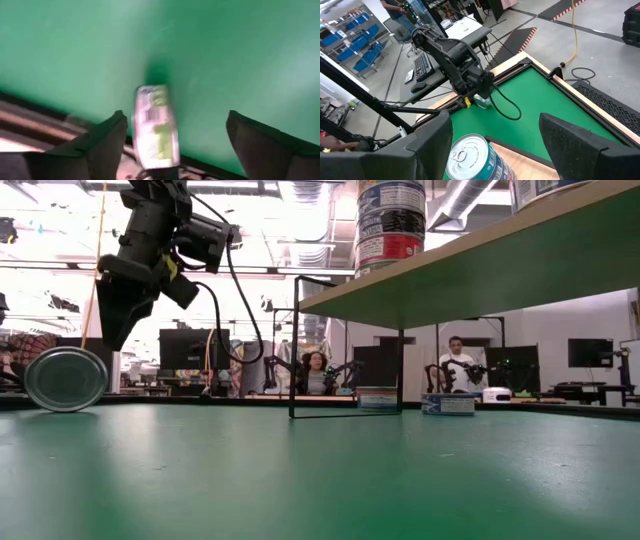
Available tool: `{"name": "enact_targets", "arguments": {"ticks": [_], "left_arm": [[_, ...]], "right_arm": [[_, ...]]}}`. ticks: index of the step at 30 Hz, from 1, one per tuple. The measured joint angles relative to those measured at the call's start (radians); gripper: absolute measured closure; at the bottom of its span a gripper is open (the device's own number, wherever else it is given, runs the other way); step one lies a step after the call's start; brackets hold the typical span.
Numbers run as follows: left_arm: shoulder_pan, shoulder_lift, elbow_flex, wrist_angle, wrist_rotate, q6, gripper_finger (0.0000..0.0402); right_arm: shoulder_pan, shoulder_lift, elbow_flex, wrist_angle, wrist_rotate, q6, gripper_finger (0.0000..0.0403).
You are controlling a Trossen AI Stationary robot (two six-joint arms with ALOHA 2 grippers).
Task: Stack canned seafood by type on shelf
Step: Stack the light green tuna can on top of the other light green tuna cans on the shelf
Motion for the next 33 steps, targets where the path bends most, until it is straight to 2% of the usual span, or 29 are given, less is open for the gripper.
{"name": "enact_targets", "arguments": {"ticks": [3,8,13,18,27,33], "left_arm": [[0.001,0.010,0.000,-0.002,-0.006,-0.025,0.0052],[0.001,0.016,-0.036,-0.001,-0.068,-0.028,0.0056],[0.021,0.017,-0.137,0.010,-0.023,-0.048,0.0078],[0.019,0.014,-0.183,0.032,-0.019,-0.050,0.0133],[-0.030,0.014,-0.185,0.214,-0.037,-0.016,0.0277],[-0.083,-0.019,-0.149,0.278,0.003,0.031,0.0279]], "right_arm": [[0.000,0.001,0.000,0.000,0.000,0.000,0.0086],[0.000,0.001,0.000,0.000,0.000,0.000,0.0086],[0.000,0.001,0.000,0.000,0.000,0.000,0.0086],[0.000,0.001,0.000,0.001,0.000,0.000,0.0086],[0.000,0.001,0.000,-0.004,-0.001,-0.002,0.0086],[0.000,0.001,0.000,-0.012,-0.003,0.001,0.0086]]}}
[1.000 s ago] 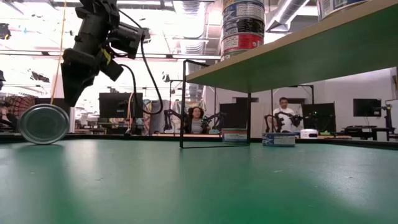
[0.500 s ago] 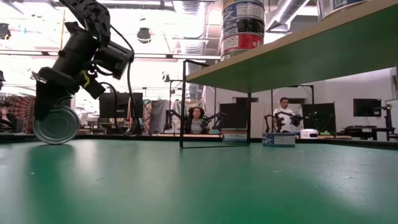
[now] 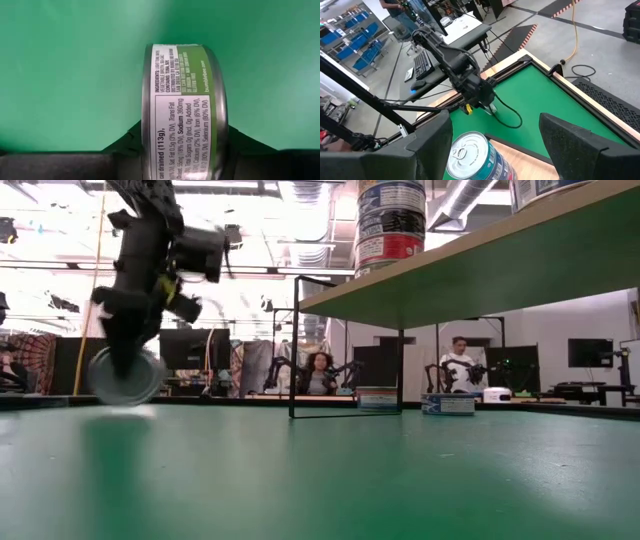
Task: Stack canned seafood by type on shelf
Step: Stack the light green tuna can on top of the other light green tuna cans on the shelf
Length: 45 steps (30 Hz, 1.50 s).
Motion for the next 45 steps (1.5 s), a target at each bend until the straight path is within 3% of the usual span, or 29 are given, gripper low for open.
{"name": "enact_targets", "arguments": {"ticks": [5,11,16,19,26,32,37,42,45], "left_arm": [[-0.097,-0.105,0.094,0.023,0.008,0.045,0.0276],[-0.263,-0.218,0.206,0.135,-0.153,0.157,0.0264],[-0.357,-0.243,0.275,0.322,-0.287,0.212,0.0273],[-0.391,-0.242,0.301,0.468,-0.292,0.259,0.0271],[-0.525,-0.125,0.381,0.707,-0.379,0.423,0.0268],[-0.625,0.015,0.493,0.823,-0.414,0.535,0.0270],[-0.662,0.098,0.572,0.859,-0.470,0.593,0.0270],[-0.665,0.148,0.642,0.992,-0.564,0.606,0.0270],[-0.649,0.153,0.679,1.090,-0.562,0.623,0.0271]], "right_arm": [[0.000,0.000,0.000,-0.055,-0.019,0.013,0.0086],[0.052,0.023,-0.001,-0.121,0.005,-0.065,0.0086],[0.129,0.028,-0.001,-0.104,0.085,-0.171,0.0086],[0.145,0.033,-0.001,-0.088,0.135,-0.171,0.0086],[0.094,0.010,0.008,-0.078,0.161,-0.079,0.0086],[0.137,-0.015,0.039,-0.114,0.160,0.009,0.0086],[0.275,-0.030,0.050,-0.109,0.193,0.004,0.0086],[0.468,-0.010,0.050,-0.038,0.351,-0.117,0.0086],[0.563,0.006,0.050,0.029,0.445,-0.202,0.0086]]}}
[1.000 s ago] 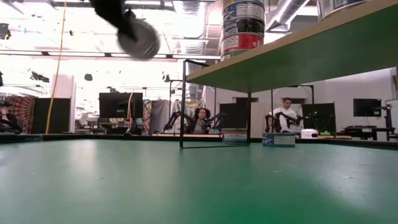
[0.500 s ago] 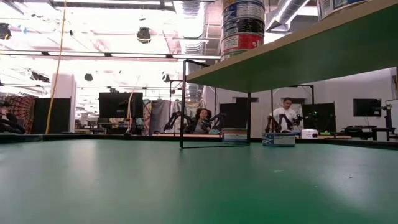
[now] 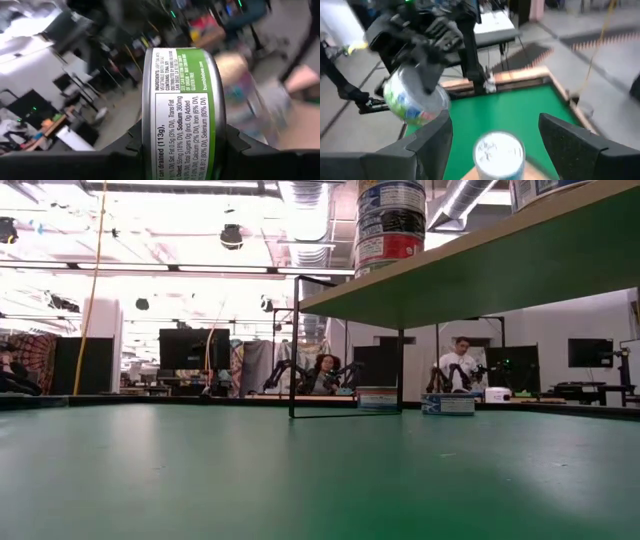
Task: Stack canned seafood by type on shelf
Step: Stack the light green tuna can on top of the other light green tuna cans on the shelf
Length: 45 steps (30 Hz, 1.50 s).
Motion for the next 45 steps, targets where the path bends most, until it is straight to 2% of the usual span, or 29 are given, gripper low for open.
{"name": "enact_targets", "arguments": {"ticks": [3,7,14,22,29,35,39,42,45], "left_arm": [[0.029,-0.002,0.011,0.088,0.049,-0.060,0.0271],[0.070,0.000,0.011,0.149,0.092,-0.144,0.0271],[0.119,0.010,0.009,0.210,0.119,-0.203,0.0271],[0.126,0.014,0.009,0.228,0.149,-0.151,0.0271],[0.126,0.013,0.009,0.231,0.179,-0.057,0.0266],[0.126,0.013,0.009,0.231,0.176,-0.077,0.0260],[0.126,0.013,0.009,0.231,0.190,-0.105,0.0226],[0.121,0.013,0.009,0.232,0.184,-0.109,0.0178],[0.105,0.008,0.009,0.228,0.132,-0.127,0.0129]], "right_arm": [[0.071,0.013,0.000,0.054,0.052,-0.091,0.0086],[0.128,0.047,0.000,0.140,0.058,-0.187,0.0086],[0.138,0.110,0.000,0.212,0.076,-0.251,0.0086],[0.144,0.145,0.000,0.284,0.075,-0.313,0.0090],[0.165,0.150,0.000,0.311,0.067,-0.368,0.0154],[0.165,0.150,0.000,0.310,0.065,-0.379,0.0232],[0.165,0.146,-0.001,0.309,0.054,-0.366,0.0234],[0.164,0.135,-0.001,0.308,0.055,-0.366,0.0234],[0.164,0.107,-0.001,0.288,0.056,-0.364,0.0220]]}}
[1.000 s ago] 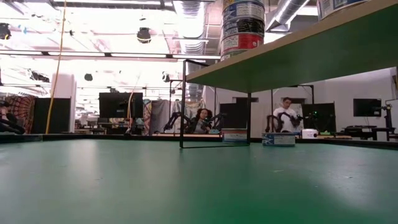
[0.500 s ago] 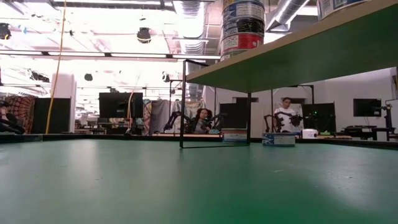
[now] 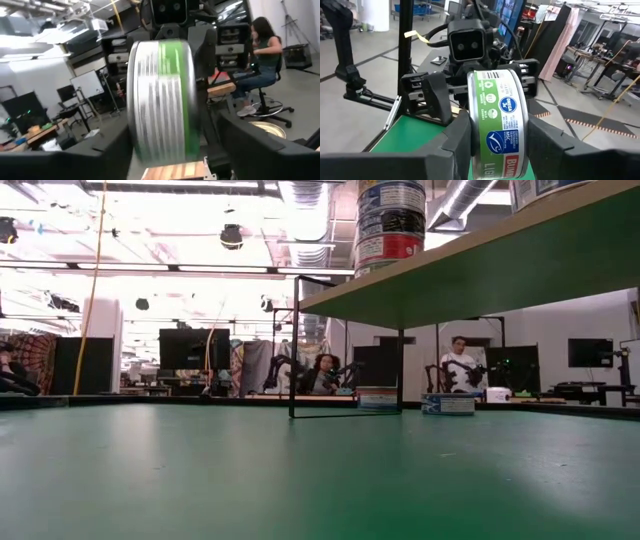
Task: Stack canned seafood by type on shelf
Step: Stack the light green tuna can on top of the other light green tuna cans on the shelf
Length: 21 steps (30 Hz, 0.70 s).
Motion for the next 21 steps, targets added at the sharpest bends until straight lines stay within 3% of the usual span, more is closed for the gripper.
{"name": "enact_targets", "arguments": {"ticks": [5,13,21], "left_arm": [[-0.040,-0.033,0.000,-0.003,-0.018,-0.046,0.0082],[-0.060,-0.081,0.000,-0.098,-0.048,-0.110,0.0085],[-0.063,-0.119,0.000,-0.177,-0.039,-0.235,0.0086]], "right_arm": [[0.037,-0.068,0.000,-0.075,0.000,0.007,0.0222],[0.166,-0.140,0.000,-0.176,-0.002,0.012,0.0223],[0.337,-0.169,0.000,-0.360,-0.002,0.182,0.0233]]}}
